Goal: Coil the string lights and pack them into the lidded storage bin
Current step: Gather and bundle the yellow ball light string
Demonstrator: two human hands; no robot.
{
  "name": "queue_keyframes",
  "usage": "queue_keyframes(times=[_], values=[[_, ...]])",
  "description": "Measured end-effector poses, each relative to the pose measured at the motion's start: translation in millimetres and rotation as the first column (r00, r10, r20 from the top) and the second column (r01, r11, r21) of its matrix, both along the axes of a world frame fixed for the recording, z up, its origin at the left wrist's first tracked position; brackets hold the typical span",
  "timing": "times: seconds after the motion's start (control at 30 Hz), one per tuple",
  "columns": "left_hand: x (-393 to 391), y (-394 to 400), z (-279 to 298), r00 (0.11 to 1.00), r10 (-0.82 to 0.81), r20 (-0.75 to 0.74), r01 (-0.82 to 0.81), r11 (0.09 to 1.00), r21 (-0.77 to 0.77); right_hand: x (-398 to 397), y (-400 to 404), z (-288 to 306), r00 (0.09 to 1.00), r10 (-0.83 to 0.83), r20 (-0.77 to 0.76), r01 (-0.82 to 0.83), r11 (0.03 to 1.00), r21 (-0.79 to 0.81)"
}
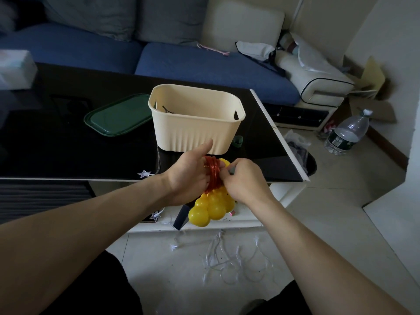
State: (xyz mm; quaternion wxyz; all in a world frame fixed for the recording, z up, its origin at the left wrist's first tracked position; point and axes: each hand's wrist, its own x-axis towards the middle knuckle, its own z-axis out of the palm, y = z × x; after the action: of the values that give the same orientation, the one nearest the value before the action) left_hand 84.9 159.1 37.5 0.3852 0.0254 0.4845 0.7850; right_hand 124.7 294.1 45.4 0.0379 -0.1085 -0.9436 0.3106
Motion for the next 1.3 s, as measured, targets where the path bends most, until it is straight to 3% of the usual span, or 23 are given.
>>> queue_keyframes(times=[0.17, 0.3, 0.43, 0.5, 0.63, 0.93, 1.1, 1.3], values=[[-1, 0, 1, 0.999, 0.004, 0.035, -0.007, 0.996, 0.092, -6, 3, -2, 0.989, -0.106, -0.1, 0.094, 0.988, -0.125], [-5, -5, -1, 0.999, -0.03, 0.034, 0.025, 0.99, 0.137, -7, 5, -4, 0.989, -0.118, -0.089, 0.079, 0.931, -0.356], [-5, -6, 0, 0.999, -0.021, 0.047, 0.015, 0.993, 0.121, -4, 5, -4, 0.99, -0.083, 0.114, 0.139, 0.688, -0.712], [-4, -5, 3, 0.999, -0.002, 0.047, -0.003, 0.994, 0.105, -5, 5, -5, 0.985, -0.059, 0.162, 0.165, 0.586, -0.793], [-4, -6, 3, 0.999, -0.008, 0.036, 0.005, 0.996, 0.093, -6, 5, -2, 0.983, 0.0, 0.184, 0.161, 0.489, -0.857], [-2, -8, 6, 0.999, -0.035, 0.017, 0.034, 0.995, 0.091, -7, 10, 0, 0.988, 0.005, 0.155, 0.129, 0.534, -0.836], [-1, -6, 7, 1.0, 0.022, 0.019, -0.023, 0.998, 0.061, -7, 18, -4, 0.987, -0.126, 0.094, 0.157, 0.75, -0.643], [-3, -3, 1, 0.998, -0.035, -0.052, 0.037, 0.999, 0.025, -5, 19, -6, 0.988, -0.133, -0.073, 0.075, 0.847, -0.527]])
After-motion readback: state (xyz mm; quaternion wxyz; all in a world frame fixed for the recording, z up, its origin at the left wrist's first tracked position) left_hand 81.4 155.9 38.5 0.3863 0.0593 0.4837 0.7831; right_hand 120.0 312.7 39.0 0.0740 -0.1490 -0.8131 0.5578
